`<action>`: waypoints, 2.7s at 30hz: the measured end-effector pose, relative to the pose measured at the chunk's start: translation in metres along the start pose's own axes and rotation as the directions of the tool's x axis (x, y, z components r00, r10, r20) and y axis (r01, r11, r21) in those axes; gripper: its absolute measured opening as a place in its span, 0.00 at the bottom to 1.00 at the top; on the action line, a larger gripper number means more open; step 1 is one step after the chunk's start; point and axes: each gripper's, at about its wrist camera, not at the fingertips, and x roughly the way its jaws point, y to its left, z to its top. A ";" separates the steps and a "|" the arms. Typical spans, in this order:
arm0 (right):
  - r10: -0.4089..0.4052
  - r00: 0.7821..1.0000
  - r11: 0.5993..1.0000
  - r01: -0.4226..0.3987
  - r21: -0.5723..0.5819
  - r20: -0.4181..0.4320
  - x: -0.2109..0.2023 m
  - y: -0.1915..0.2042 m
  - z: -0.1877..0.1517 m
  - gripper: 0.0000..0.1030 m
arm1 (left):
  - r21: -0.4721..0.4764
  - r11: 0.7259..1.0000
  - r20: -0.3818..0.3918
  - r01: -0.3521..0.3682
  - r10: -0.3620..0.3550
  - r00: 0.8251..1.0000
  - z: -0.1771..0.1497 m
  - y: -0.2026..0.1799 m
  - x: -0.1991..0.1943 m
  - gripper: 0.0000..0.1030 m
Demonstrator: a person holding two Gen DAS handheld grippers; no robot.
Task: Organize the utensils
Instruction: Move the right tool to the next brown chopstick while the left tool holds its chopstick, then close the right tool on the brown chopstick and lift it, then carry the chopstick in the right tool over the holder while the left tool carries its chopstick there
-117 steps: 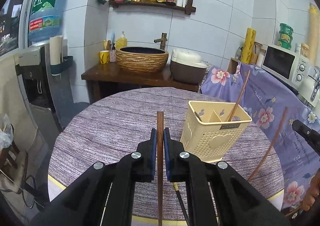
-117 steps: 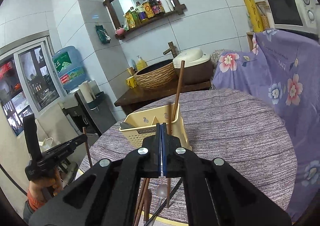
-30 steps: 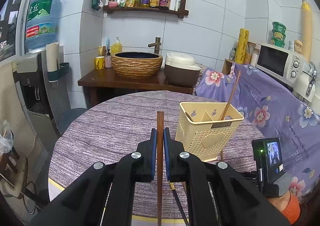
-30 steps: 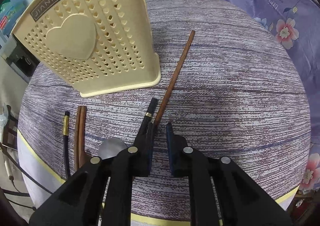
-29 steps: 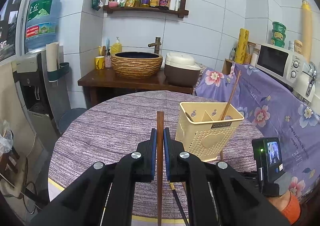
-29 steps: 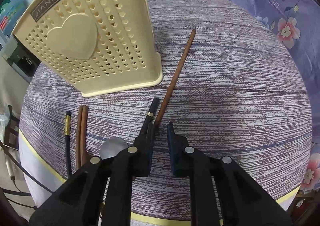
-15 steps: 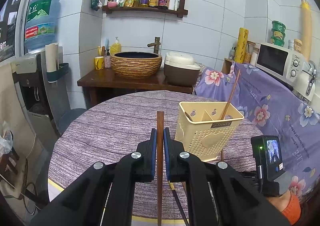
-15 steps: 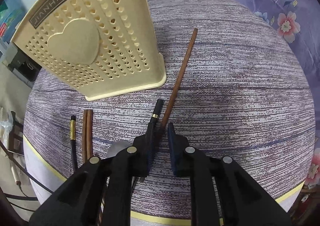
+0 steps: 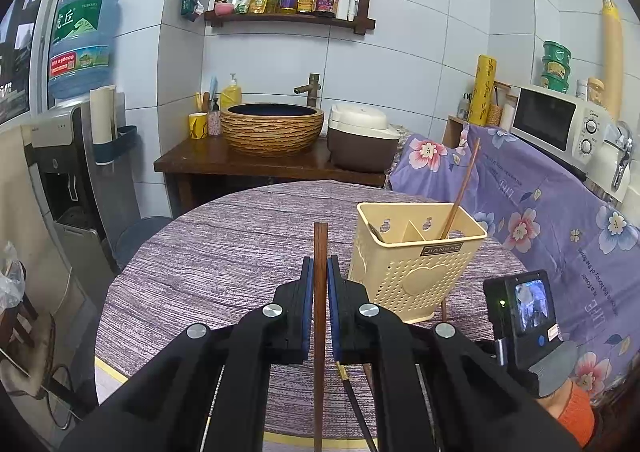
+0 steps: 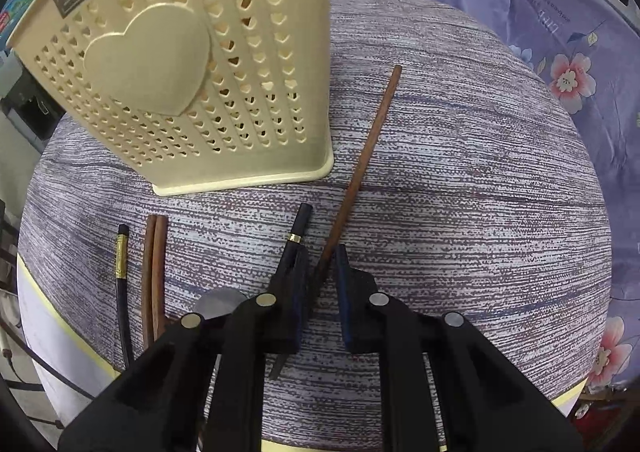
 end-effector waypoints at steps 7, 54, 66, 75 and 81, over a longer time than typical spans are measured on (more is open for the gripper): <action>0.105 0.994 0.994 -0.105 0.001 -0.020 -0.030 -0.046 -0.053 0.06 | 0.004 1.000 0.002 0.011 -0.011 1.000 0.000 -0.001 -0.002 0.08; 0.277 0.838 0.961 -0.234 -0.149 0.471 -0.160 -0.088 -0.031 0.08 | -0.026 0.999 0.070 0.039 -0.037 0.997 0.005 0.008 -0.037 0.08; 0.282 0.802 0.959 -0.228 -0.168 0.526 -0.190 -0.087 -0.025 0.07 | -0.045 0.998 0.098 0.040 -0.036 0.995 0.012 0.008 -0.044 0.08; 0.285 0.781 0.958 -0.218 -0.184 0.556 -0.204 -0.081 -0.011 0.07 | -0.035 0.997 0.114 0.063 -0.059 0.992 0.032 0.005 -0.044 0.08; 0.321 0.717 0.947 -0.252 -0.200 0.619 -0.236 -0.077 0.021 0.08 | -0.050 0.989 0.146 0.142 -0.134 0.980 0.076 0.002 -0.052 0.08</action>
